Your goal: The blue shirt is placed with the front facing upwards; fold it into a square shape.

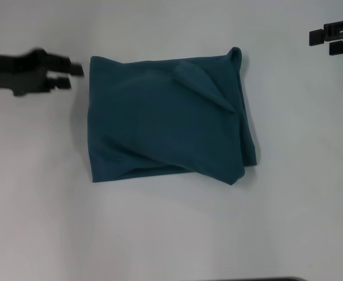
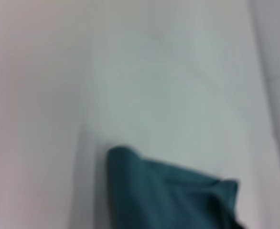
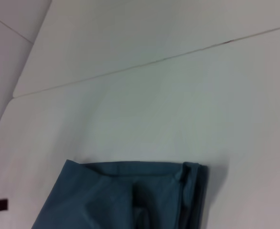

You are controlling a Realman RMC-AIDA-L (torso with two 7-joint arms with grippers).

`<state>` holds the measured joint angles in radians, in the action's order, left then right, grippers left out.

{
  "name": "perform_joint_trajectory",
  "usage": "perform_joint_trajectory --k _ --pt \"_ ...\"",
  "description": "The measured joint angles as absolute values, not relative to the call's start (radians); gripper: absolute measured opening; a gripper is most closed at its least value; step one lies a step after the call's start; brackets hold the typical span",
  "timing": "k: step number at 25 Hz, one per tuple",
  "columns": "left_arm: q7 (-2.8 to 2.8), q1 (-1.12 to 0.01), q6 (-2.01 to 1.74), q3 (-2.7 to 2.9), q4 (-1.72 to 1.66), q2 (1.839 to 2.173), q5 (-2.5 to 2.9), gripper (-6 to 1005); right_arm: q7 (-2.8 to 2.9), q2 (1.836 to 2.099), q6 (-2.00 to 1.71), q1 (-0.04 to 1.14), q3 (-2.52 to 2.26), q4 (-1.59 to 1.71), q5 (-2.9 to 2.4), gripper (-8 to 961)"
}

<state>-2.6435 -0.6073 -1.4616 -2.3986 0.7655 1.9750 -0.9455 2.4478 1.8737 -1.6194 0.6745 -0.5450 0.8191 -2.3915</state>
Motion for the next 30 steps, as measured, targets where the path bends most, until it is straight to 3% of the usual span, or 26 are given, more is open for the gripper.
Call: perform_joint_trajectory --k 6,10,18,24,30 --pt "-2.576 -0.544 -1.601 -2.488 0.869 2.016 -1.038 619 2.383 1.885 -1.617 0.69 -0.54 0.819 -2.384 715" --pt "-2.52 -0.497 -1.673 -2.508 0.863 2.039 -1.103 695 2.325 1.901 -1.612 0.707 -0.558 0.819 -2.349 714" --pt "-2.526 -0.429 -1.733 -2.529 0.861 2.076 -1.115 846 2.338 1.967 -1.532 0.781 -0.736 0.812 -2.35 712" --pt "-2.526 -0.42 -1.742 -2.63 0.861 2.073 -1.123 929 2.373 2.007 -1.478 0.85 -0.874 0.766 -2.35 711" --pt "-2.526 -0.418 -1.743 -2.707 0.861 2.067 -1.123 926 2.502 2.012 -1.476 0.856 -0.958 0.757 -2.37 709"
